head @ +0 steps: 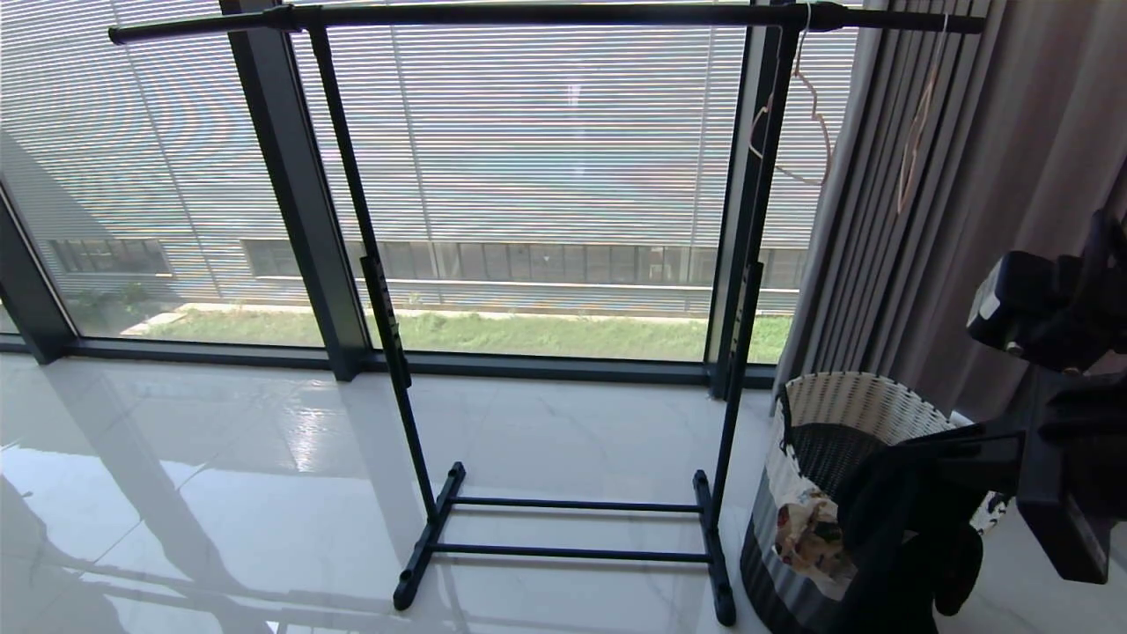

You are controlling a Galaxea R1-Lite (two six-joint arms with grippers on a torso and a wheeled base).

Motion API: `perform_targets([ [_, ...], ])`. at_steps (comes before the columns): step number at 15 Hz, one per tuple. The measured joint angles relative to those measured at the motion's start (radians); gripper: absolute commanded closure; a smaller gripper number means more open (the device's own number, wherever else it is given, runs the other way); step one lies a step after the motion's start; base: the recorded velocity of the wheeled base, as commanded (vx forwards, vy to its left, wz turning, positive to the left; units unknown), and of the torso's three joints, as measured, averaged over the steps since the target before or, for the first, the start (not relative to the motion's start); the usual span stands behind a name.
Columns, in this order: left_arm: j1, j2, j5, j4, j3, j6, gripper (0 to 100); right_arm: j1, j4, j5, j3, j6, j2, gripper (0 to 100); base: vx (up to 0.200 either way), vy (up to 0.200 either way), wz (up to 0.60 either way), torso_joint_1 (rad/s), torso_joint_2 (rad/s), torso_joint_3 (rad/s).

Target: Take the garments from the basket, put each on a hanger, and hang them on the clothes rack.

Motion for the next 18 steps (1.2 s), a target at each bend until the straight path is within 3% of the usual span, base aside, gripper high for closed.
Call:
perform_targets([
  [4,-0.067,0.279,-0.017,-0.019,-0.277,-0.022,0,0.037,-0.019,0.002,-0.01,0.013,0.059,100,0.0,0.0,0.0,0.0,0.0,0.0],
  [6,-0.198,0.461,-0.02,-0.055,-0.387,-0.02,0,0.039,-0.036,0.002,-0.014,0.018,0.074,100,0.0,0.0,0.0,0.0,0.0,0.0],
  [8,-0.393,0.667,-0.021,-0.139,-0.462,-0.043,0,0.04,-0.077,0.002,-0.03,0.029,0.097,100,0.0,0.0,0.0,0.0,0.0,0.0],
  [12,-0.649,1.049,-0.02,-0.343,-0.516,-0.067,0,0.044,-0.083,0.038,-0.084,0.066,0.137,100,0.0,0.0,0.0,0.0,0.0,0.0],
  [15,-0.831,1.315,-0.019,-0.561,-0.511,-0.073,0,0.055,-0.084,0.046,-0.103,0.074,0.149,100,0.0,0.0,0.0,0.0,0.0,0.0],
  [18,-0.989,1.518,-0.021,-0.667,-0.52,-0.076,0,0.072,-0.084,0.045,-0.114,0.074,0.153,100,0.0,0.0,0.0,0.0,0.0,0.0],
])
